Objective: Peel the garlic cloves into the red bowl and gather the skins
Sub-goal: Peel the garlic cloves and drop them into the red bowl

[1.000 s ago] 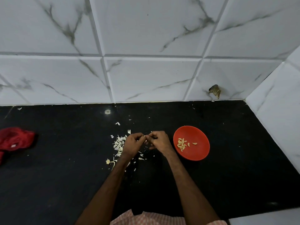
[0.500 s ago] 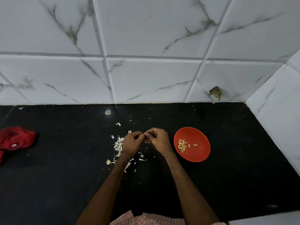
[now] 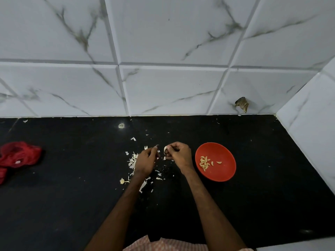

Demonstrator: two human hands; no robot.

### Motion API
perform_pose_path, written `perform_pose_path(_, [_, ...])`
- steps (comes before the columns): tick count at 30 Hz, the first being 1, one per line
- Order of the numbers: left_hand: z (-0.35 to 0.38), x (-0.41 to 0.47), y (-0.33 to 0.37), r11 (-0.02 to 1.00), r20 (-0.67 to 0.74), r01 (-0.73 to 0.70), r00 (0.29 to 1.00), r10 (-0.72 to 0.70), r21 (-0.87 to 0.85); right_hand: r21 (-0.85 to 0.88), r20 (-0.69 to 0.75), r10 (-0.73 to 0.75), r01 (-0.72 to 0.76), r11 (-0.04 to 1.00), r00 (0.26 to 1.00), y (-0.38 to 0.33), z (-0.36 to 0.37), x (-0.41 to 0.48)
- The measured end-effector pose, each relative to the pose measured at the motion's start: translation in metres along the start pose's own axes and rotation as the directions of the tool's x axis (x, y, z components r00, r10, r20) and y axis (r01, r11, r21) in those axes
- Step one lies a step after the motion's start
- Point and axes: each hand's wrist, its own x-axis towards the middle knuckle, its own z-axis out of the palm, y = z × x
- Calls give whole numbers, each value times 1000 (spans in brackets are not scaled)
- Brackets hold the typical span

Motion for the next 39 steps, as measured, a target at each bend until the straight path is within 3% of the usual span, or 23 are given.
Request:
perform_pose_path(4, [6,3,11,991,18,-95,995,97,-96,-54,2,-18,18,998,1000,0,6,0])
perform_pose_path(9, [4,6,5,984,-56,-91,995,83,-152,54,85,9,-13,998,996,-7,3,-2])
perform_pose_path(18, [5,4,15,982,-32,-141,990,138,-125,-112,27,-123,126,986,992,-7,1,-4])
perform_pose_path(39, [4,2,21,901,91,3,995,40,-435,53,36,-78,76,996,996,-16,-1,-7])
